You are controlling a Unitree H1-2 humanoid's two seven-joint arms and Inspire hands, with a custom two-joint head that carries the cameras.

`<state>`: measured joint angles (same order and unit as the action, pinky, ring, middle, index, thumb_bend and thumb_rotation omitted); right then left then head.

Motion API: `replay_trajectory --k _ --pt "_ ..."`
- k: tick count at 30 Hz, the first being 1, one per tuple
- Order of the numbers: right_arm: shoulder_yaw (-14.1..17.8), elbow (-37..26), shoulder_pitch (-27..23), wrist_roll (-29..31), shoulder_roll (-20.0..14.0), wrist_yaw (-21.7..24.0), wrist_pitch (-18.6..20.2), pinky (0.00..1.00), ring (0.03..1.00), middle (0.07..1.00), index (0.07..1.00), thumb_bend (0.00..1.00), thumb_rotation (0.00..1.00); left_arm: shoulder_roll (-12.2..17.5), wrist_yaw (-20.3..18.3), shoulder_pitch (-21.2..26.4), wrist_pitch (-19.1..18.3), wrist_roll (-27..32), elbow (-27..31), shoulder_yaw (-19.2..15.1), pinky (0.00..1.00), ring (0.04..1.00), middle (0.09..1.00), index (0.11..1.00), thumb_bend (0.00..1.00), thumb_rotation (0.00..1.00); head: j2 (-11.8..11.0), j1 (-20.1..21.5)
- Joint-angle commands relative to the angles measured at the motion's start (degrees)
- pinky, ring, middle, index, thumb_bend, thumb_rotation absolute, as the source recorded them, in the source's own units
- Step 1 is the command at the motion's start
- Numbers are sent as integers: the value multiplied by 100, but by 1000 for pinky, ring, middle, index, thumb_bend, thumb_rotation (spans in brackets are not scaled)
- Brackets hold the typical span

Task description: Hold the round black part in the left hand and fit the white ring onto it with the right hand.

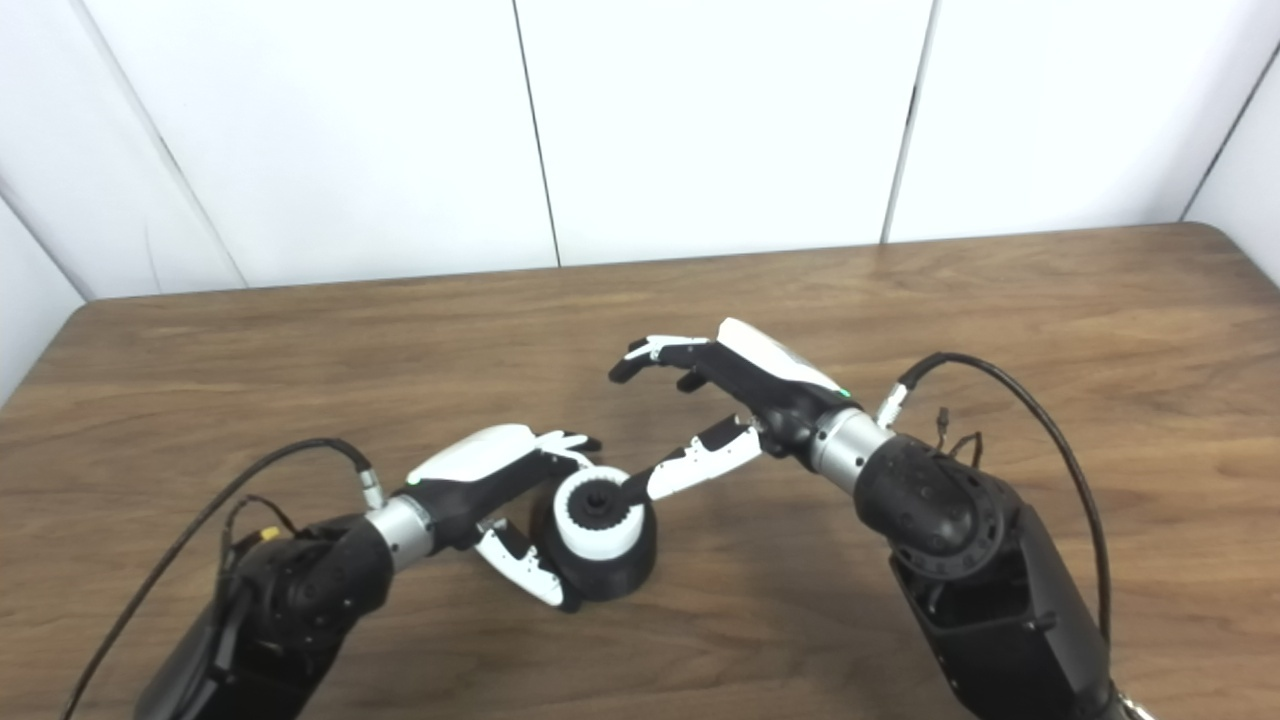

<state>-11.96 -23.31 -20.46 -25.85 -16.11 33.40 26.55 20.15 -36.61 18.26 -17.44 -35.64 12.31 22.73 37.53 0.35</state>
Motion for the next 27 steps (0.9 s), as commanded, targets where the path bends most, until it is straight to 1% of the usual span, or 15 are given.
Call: replay_trajectory --k 1,5,11,13,15,18,21,23,24,27 --pt "197 12 -92 184 114 -154 34 861 920 905 777 1000 446 226 -54 106 -210 105 204 -236 977 1000 962 777 977 240 3 3" --pt "337 100 2 284 158 -232 32 856 916 901 778 1000 464 324 -74 66 -264 345 233 -410 949 1000 958 798 991 231 -19 20" --pt "489 188 150 457 151 -428 23 870 923 906 777 1000 458 499 -114 20 -397 635 270 -590 950 1000 961 846 1000 245 -30 1" --pt "509 224 182 504 131 -524 -1 939 934 906 775 1000 471 561 -152 13 -474 720 288 -636 955 1000 969 878 1000 262 -20 -12" --pt "551 240 225 554 116 -607 -4 962 939 906 773 1000 475 644 -210 10 -561 827 294 -676 964 1000 976 900 1000 272 -21 -7" --pt "585 253 271 606 81 -711 -8 963 938 901 765 1000 475 753 -237 1 -619 945 275 -703 974 1000 985 934 1000 303 -30 7" --pt "588 275 298 622 29 -788 -41 949 931 893 750 1000 476 844 -204 -34 -601 1036 247 -724 983 1000 993 959 1000 343 -52 4" --pt "603 292 316 669 18 -840 -52 939 926 889 748 1000 483 825 -161 -92 -672 1211 232 -846 987 1000 999 980 1000 369 -66 7" --pt "636 297 338 736 38 -867 -46 938 926 887 755 1000 484 759 -63 -162 -705 1336 223 -975 971 1000 1000 981 1000 403 -72 13" --pt "855 335 473 1144 227 -972 -46 955 931 876 788 986 504 456 365 -417 -619 1726 160 -1427 947 1000 1000 982 995 569 -67 4"
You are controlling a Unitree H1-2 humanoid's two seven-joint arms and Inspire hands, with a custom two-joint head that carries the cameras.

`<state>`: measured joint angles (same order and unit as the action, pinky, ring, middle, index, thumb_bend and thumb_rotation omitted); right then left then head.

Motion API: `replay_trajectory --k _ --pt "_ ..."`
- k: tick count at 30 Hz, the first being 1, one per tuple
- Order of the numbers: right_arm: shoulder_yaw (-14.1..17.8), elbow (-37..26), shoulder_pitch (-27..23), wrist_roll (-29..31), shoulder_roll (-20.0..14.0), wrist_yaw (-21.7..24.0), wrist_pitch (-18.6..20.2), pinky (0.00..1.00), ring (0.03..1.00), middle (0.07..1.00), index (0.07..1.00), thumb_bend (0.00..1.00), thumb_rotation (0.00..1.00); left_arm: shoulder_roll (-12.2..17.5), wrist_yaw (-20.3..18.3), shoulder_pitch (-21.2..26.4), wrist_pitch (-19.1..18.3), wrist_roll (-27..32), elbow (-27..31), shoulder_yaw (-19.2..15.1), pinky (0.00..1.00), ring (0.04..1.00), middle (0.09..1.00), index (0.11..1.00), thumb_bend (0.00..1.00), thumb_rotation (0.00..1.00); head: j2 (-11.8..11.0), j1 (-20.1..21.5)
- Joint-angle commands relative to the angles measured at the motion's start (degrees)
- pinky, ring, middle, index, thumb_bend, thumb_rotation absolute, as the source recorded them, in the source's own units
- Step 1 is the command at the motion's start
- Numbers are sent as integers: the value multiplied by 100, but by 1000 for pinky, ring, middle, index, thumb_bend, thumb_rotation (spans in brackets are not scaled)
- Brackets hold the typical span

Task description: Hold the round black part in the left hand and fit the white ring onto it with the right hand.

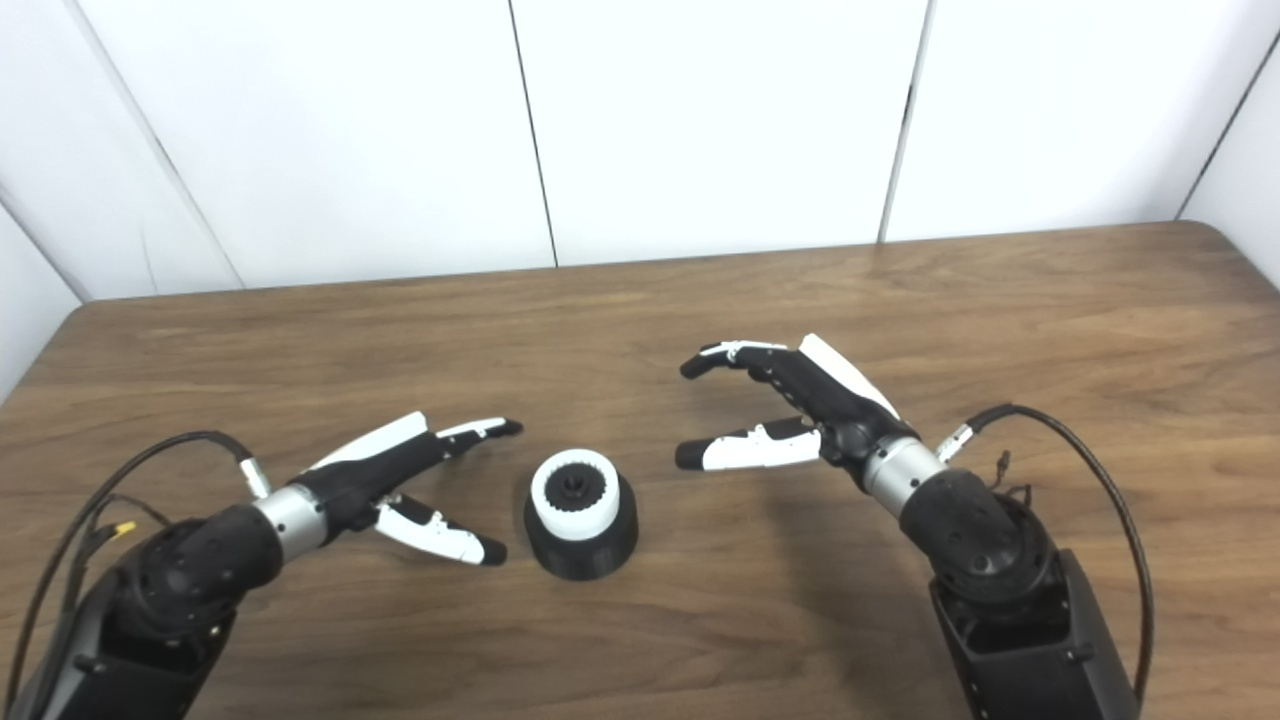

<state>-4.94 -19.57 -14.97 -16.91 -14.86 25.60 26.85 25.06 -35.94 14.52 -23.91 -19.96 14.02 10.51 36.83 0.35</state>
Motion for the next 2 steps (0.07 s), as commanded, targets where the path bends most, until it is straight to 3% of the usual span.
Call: replay_trajectory --k 1,2 --pt "206 -30 -17 345 167 -245 -72 955 932 877 793 975 512 -184 483 -138 113 337 -59 -392 949 1000 1000 983 993 590 -12 3" --pt "232 -25 21 399 202 -285 -70 935 927 885 807 928 561 -282 607 -199 172 458 -93 -513 961 1000 1000 977 971 624 -12 3"
